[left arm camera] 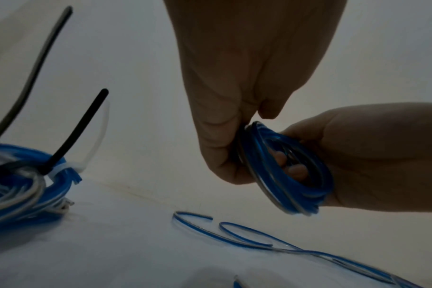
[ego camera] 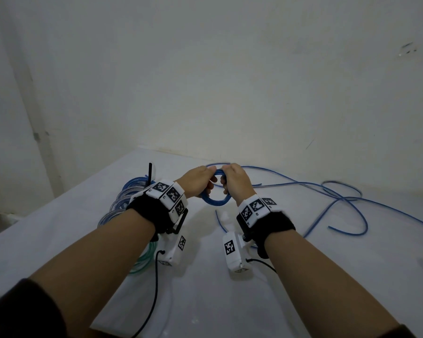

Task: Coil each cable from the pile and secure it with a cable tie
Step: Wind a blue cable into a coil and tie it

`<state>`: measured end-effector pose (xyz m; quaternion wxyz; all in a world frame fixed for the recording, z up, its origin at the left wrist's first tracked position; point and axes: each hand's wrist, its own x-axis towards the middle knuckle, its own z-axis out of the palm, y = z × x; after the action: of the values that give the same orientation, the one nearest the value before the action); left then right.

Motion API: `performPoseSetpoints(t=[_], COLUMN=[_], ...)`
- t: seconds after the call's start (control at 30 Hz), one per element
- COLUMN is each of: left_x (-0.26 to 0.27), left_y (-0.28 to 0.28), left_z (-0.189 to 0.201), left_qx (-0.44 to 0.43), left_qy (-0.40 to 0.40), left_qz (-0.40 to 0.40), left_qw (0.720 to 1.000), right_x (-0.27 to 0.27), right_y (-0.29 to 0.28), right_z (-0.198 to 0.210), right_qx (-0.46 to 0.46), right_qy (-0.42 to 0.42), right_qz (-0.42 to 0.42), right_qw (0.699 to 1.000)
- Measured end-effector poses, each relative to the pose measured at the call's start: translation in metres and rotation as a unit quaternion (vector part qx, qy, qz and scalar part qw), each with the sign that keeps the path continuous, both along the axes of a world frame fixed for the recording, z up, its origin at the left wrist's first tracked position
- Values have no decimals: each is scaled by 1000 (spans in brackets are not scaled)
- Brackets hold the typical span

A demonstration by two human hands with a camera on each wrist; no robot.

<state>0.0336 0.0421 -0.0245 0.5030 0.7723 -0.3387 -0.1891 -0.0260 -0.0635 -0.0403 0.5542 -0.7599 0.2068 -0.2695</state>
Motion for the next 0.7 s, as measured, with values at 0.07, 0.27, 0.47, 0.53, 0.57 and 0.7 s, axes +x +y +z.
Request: performPoseSetpoints(t=[0.07, 0.27, 0.47, 0.53, 0.57, 0.7], left_x=[-1, 1, -5, -6, -7, -4], left_y=[0, -2, -3, -2, -1, 1], left_z=[2, 6, 0, 1, 3, 6], left_qx=[9, -17, -46, -43, -38, 11], left_qy=[-14, -84, -71, -47, -40, -79], left_qz=[-14, 2, 13, -2, -8, -24], left_qw=[1000, 996, 996, 998, 998, 997], right_x=[0, -3, -2, -2, -2, -3], right_y=[-2, -3, -4, -7, -8, -11], right_z=[0, 3, 7, 7, 6, 6], right_qx=[-15, 11, -16, -51, -64, -50], right_qy=[-9, -30, -13, -16, -19, -29], right_qz=[-15, 10, 17, 1, -4, -14], right_qw=[1000, 999, 1000, 999, 998, 998])
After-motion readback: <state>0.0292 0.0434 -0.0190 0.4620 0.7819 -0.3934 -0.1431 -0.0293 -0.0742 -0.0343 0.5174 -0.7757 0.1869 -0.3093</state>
